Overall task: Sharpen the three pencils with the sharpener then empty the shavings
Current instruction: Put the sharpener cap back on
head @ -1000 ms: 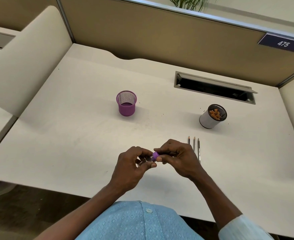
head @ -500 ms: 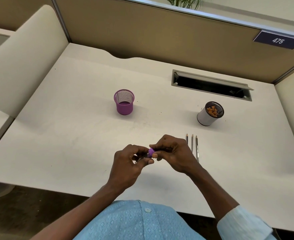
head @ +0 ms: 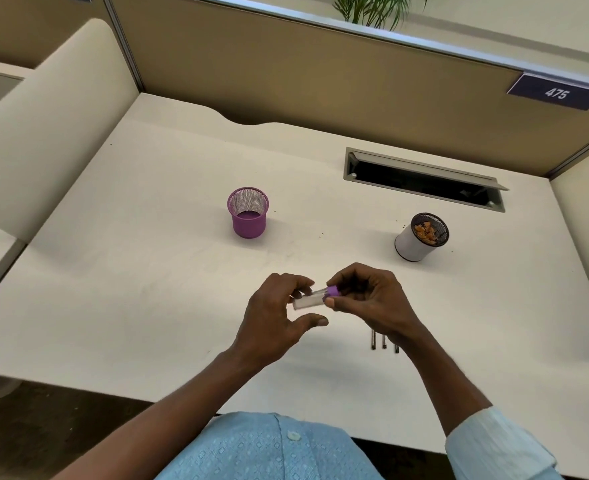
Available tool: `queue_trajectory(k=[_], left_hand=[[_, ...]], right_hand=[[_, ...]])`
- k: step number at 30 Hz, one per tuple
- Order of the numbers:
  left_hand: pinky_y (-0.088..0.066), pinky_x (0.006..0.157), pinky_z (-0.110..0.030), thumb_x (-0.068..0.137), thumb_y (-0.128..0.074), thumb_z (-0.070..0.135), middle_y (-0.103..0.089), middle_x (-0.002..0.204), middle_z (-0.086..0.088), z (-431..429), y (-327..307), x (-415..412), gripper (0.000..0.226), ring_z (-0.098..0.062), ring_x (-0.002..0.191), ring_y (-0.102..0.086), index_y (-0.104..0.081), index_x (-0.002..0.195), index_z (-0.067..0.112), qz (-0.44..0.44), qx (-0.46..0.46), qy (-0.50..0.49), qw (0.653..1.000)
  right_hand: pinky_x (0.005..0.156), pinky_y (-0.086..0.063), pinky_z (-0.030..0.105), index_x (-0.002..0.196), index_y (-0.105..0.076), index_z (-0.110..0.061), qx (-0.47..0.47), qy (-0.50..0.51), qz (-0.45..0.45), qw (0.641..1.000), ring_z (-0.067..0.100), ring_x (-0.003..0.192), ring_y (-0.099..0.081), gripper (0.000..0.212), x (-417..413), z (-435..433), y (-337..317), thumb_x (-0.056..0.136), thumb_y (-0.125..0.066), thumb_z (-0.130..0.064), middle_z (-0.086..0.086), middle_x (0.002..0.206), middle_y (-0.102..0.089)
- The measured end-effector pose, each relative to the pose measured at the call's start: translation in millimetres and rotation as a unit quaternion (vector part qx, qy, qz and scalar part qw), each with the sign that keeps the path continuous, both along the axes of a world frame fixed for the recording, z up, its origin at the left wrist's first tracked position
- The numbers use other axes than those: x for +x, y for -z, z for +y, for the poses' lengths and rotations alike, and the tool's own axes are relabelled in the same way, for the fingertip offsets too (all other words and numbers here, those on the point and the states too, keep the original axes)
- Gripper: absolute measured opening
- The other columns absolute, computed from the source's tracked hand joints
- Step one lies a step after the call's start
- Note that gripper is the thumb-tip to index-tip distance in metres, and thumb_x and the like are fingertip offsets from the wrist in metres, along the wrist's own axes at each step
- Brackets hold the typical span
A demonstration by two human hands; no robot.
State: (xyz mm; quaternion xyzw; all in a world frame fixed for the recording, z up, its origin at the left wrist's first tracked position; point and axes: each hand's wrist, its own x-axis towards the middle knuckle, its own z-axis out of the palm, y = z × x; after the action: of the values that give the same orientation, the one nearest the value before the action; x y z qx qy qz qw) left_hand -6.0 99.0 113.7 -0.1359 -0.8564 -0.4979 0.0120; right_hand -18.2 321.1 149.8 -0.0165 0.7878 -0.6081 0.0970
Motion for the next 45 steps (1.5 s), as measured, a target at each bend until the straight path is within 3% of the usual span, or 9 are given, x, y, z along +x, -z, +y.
queue_trajectory(k=[3, 6, 9, 13, 18, 22, 26, 35, 45], left_hand=[[-0.054, 0.106, -0.037, 0.075, -0.085, 0.065, -0.062, 0.141, 0.003, -5.3, 28.8, -8.7, 0.093, -0.014, 0.129, -0.059, -0.052, 0.15, 0.021, -0.056, -0.091, -0.01, 0.994], [-0.034, 0.127, -0.04, 0.079, -0.078, 0.071, -0.032, 0.172, -0.005, -18.1, 60.1, -15.0, 0.113, -0.022, 0.16, -0.029, -0.031, 0.164, 0.014, -0.092, -0.221, 0.04, 0.97], [-0.018, 0.135, -0.044, 0.079, -0.056, 0.088, -0.003, 0.179, -0.008, -33.2, 88.5, -16.3, 0.125, -0.025, 0.167, -0.003, -0.021, 0.168, 0.007, -0.069, -0.292, 0.076, 0.951], [-0.002, 0.135, -0.035, 0.084, -0.036, 0.097, 0.008, 0.18, -0.008, -46.0, 110.2, -13.7, 0.125, -0.022, 0.167, 0.01, -0.015, 0.169, 0.008, -0.022, -0.328, 0.102, 0.939], [-0.008, 0.134, -0.04, 0.091, -0.036, 0.093, 0.008, 0.18, -0.007, -48.9, 113.0, -13.3, 0.117, -0.021, 0.167, 0.011, -0.011, 0.17, 0.009, 0.0, -0.338, 0.114, 0.934], [-0.008, 0.133, -0.04, 0.093, -0.036, 0.09, 0.004, 0.18, -0.008, -49.1, 112.9, -14.1, 0.113, -0.022, 0.167, 0.007, -0.016, 0.169, 0.01, 0.008, -0.346, 0.112, 0.932], [-0.01, 0.133, -0.039, 0.096, -0.037, 0.086, 0.002, 0.18, -0.007, -49.7, 113.6, -14.0, 0.107, -0.021, 0.167, 0.005, -0.019, 0.169, 0.011, 0.01, -0.346, 0.11, 0.932], [-0.016, 0.131, -0.041, 0.097, -0.042, 0.083, -0.003, 0.181, -0.006, -48.7, 117.7, -15.9, 0.103, -0.022, 0.168, 0.0, -0.023, 0.168, 0.012, 0.014, -0.342, 0.1, 0.934], [-0.016, 0.131, -0.04, 0.097, -0.043, 0.083, -0.004, 0.181, -0.006, -48.6, 119.3, -15.8, 0.102, -0.023, 0.168, -0.003, -0.024, 0.168, 0.011, 0.016, -0.342, 0.093, 0.935]], right_hand=[[0.076, -0.065, 0.039, 0.099, -0.076, -0.003, 0.008, 0.094, -0.005, 0.995, 0.03, 0.073, -0.077, 0.022, -17.3, 9.0, 7.0, 0.081, -0.088, -0.001, 0.016, 0.085, -0.079], [0.077, -0.065, 0.036, 0.109, -0.077, -0.006, -0.027, 0.212, -0.015, 0.977, 0.027, 0.072, -0.076, 0.026, -36.9, 17.7, 20.4, 0.085, -0.084, -0.001, 0.015, 0.089, -0.079], [0.081, -0.063, 0.034, 0.119, -0.078, -0.011, -0.051, 0.254, -0.027, 0.965, 0.021, 0.072, -0.072, 0.032, -55.6, 25.7, 37.3, 0.089, -0.08, -0.001, 0.017, 0.093, -0.078], [0.094, -0.064, 0.045, 0.114, -0.08, -0.009, -0.036, 0.281, -0.048, 0.958, 0.016, 0.074, -0.074, 0.027, -79.7, 25.2, 56.4, 0.088, -0.082, -0.003, 0.013, 0.092, -0.08], [0.092, -0.062, 0.039, 0.101, -0.082, -0.028, 0.019, 0.282, -0.031, 0.959, 0.019, 0.09, -0.078, 0.023, -104.2, 20.3, 79.1, 0.081, -0.087, -0.017, -0.002, 0.088, -0.082], [0.085, -0.058, 0.029, 0.101, -0.082, -0.025, 0.101, 0.248, 0.017, 0.963, 0.009, 0.09, -0.075, 0.02, -122.9, 16.2, 91.3, 0.084, -0.084, -0.015, -0.008, 0.089, -0.081], [0.085, -0.06, 0.038, 0.098, -0.081, -0.022, 0.181, 0.225, 0.054, 0.956, 0.013, 0.09, -0.073, 0.02, -140.7, 20.5, 106.8, 0.083, -0.082, -0.009, -0.008, 0.093, -0.079], [0.083, -0.061, 0.037, 0.096, -0.08, -0.02, 0.156, 0.234, 0.009, 0.959, 0.015, 0.09, -0.073, 0.023, -172.9, 28.3, 121.4, 0.079, -0.084, -0.005, -0.005, 0.092, -0.079], [0.091, -0.058, 0.033, 0.12, -0.069, -0.019, 0.144, 0.195, -0.003, 0.97, 0.017, 0.098, -0.073, 0.059, -179.9, 26.5, 140.0, 0.069, -0.087, 0.003, -0.005, 0.101, -0.079]])
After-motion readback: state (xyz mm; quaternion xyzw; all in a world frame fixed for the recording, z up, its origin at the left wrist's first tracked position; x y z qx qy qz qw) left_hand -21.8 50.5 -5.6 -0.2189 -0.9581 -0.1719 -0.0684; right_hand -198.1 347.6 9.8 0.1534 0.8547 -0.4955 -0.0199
